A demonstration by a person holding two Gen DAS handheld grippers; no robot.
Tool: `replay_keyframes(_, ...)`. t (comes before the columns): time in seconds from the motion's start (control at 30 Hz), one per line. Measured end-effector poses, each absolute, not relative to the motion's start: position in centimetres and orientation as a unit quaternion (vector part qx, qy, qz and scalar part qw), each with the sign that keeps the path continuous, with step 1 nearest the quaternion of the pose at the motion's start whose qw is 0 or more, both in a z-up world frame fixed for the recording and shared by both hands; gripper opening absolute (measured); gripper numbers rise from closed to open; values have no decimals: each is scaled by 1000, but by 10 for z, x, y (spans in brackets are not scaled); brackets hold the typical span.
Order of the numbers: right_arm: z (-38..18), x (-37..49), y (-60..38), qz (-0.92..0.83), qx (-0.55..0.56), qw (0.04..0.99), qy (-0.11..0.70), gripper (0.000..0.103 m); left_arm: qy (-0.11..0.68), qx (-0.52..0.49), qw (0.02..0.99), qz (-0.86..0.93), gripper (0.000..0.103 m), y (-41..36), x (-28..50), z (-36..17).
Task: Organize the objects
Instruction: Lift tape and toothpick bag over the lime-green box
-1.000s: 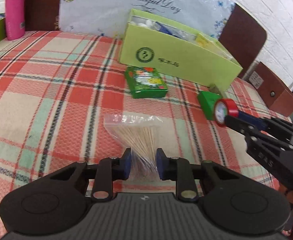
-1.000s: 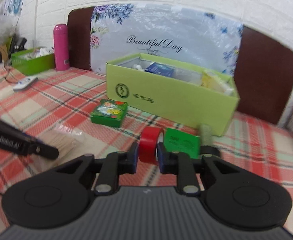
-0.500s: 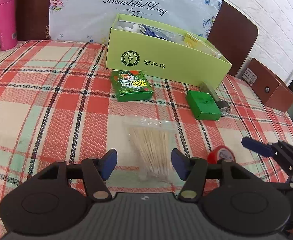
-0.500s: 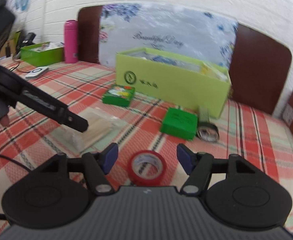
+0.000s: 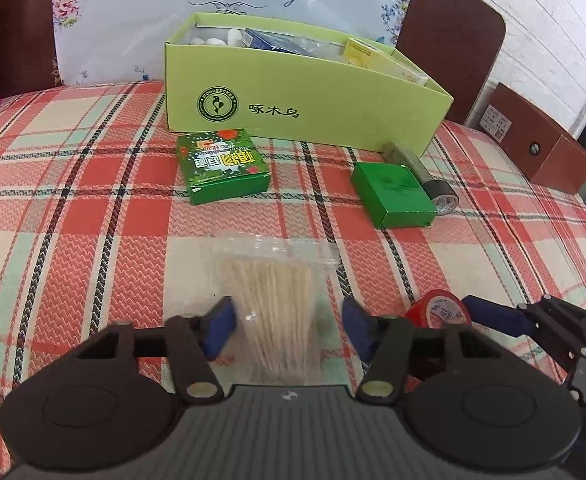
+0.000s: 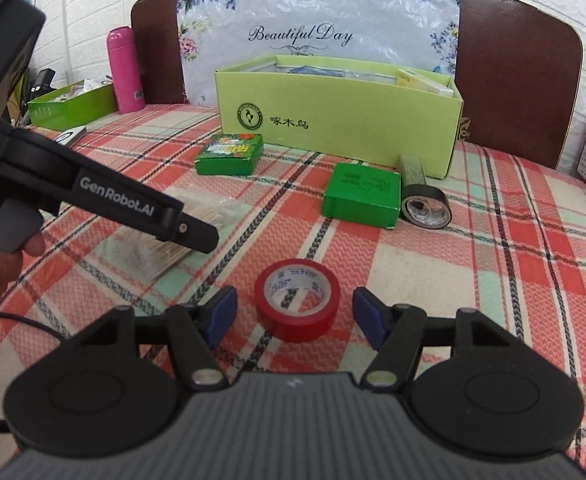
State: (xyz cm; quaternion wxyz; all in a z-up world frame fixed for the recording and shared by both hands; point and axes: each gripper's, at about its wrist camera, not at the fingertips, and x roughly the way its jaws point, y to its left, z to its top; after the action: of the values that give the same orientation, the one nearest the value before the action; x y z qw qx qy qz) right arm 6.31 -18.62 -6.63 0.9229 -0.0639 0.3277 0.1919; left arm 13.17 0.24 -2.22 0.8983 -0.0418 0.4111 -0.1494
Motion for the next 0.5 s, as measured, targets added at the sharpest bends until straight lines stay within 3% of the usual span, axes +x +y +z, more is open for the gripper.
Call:
replay_keyframes(0.1, -69, 66, -186, 194, -60, 921, 331, 56, 412, -39, 897, -155, 36, 2, 132, -23)
replay_keyframes(0.17, -69, 66, -185, 193, -61, 923, 328, 46, 411, -41, 897, -156, 29, 2, 131, -23)
replay_keyframes(0.5, -48, 71, -192, 202, -36, 924, 323, 46, 387, -70, 901, -183, 23, 11, 126, 4)
